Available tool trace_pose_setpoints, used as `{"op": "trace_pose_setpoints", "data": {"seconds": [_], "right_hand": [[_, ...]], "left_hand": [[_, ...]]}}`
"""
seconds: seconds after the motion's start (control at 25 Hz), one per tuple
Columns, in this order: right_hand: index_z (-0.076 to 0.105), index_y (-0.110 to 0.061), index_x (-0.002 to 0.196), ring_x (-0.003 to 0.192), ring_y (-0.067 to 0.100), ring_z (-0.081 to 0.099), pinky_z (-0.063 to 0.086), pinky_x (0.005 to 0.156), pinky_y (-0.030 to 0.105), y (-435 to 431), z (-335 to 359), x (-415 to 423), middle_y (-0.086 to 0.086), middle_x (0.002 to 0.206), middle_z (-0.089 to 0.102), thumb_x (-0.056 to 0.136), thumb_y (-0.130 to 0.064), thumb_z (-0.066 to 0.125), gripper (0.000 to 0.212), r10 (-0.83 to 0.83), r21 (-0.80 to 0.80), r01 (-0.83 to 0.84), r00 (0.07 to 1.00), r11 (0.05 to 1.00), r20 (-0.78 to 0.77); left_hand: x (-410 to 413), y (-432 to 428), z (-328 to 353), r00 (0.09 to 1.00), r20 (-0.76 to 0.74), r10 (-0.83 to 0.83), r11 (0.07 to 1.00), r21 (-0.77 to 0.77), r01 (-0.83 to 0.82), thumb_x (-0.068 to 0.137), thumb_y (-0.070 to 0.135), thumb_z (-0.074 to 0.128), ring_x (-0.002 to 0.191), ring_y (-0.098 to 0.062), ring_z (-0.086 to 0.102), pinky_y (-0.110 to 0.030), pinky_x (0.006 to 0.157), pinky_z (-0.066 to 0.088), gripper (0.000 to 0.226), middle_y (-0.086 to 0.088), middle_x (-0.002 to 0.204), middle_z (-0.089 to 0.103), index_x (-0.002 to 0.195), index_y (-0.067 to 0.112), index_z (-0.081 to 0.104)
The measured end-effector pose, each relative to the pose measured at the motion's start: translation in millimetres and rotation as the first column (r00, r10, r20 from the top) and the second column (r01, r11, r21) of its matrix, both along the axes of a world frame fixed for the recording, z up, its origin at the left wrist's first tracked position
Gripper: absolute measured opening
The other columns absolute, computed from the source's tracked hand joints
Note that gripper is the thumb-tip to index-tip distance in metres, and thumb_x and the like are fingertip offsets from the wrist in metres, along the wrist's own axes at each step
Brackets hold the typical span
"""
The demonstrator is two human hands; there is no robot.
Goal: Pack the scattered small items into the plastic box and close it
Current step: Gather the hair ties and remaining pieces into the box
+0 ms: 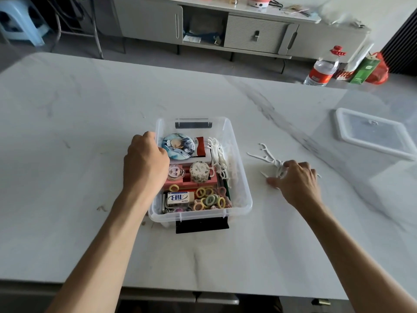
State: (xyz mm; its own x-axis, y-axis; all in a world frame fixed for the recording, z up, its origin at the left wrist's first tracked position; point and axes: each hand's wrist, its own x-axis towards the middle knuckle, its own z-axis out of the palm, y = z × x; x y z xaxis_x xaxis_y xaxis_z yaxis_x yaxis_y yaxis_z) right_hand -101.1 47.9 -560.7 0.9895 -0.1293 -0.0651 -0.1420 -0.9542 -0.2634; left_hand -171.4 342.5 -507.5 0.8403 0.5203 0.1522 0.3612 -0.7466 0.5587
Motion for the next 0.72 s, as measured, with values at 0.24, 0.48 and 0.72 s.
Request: {"op": "trace_pose_setpoints", "data": {"seconds": [0.24, 0.48, 0.72], "right_hand": [[0.067, -0.015, 0.094, 0.083, 0.025, 0.058, 0.04, 0.065, 0.029, 1, 1, 3, 0.004, 0.093, 0.065, 0.076, -0.01, 0.072, 0.019, 0.065, 0.195, -0.081, 0.994, 0.977, 0.088], [0.068, -0.003, 0.098, 0.075, 0.025, 0.054, 0.038, 0.061, 0.028, -5, 7, 7, 0.017, 0.098, 0.063, 0.071, -0.008, 0.081, 0.031, 0.012, 0.181, -0.016, 1.0, 0.983, 0.021], [0.07, -0.009, 0.068, 0.065, 0.033, 0.058, 0.043, 0.053, 0.029, -3, 15, 1, 0.013, 0.07, 0.066, 0.072, -0.016, 0.079, 0.012, -0.032, -0.006, 0.032, 0.998, 0.999, -0.055]], "left_hand": [[2, -3, 0, 1.0, 0.0, -0.001, 1.0, -0.007, 0.001, 0.093, 0.005, 0.043, 0.078, -0.03, 0.042, -0.036, 0.067, 0.032, 0.008, -0.023, 0.096, 0.054, 0.085, 0.007, 0.043], [3, -3, -1, 1.0, -0.001, -0.007, 1.0, -0.003, 0.007, 0.093, 0.005, 0.043, 0.078, -0.03, 0.042, -0.035, 0.066, 0.032, 0.009, -0.024, 0.095, 0.055, 0.085, 0.008, 0.042], [4, -2, -1, 1.0, 0.0, 0.001, 1.0, -0.008, -0.001, 0.092, 0.005, 0.043, 0.077, -0.029, 0.041, -0.035, 0.066, 0.03, 0.006, -0.018, 0.09, 0.049, 0.089, 0.004, 0.048]]}}
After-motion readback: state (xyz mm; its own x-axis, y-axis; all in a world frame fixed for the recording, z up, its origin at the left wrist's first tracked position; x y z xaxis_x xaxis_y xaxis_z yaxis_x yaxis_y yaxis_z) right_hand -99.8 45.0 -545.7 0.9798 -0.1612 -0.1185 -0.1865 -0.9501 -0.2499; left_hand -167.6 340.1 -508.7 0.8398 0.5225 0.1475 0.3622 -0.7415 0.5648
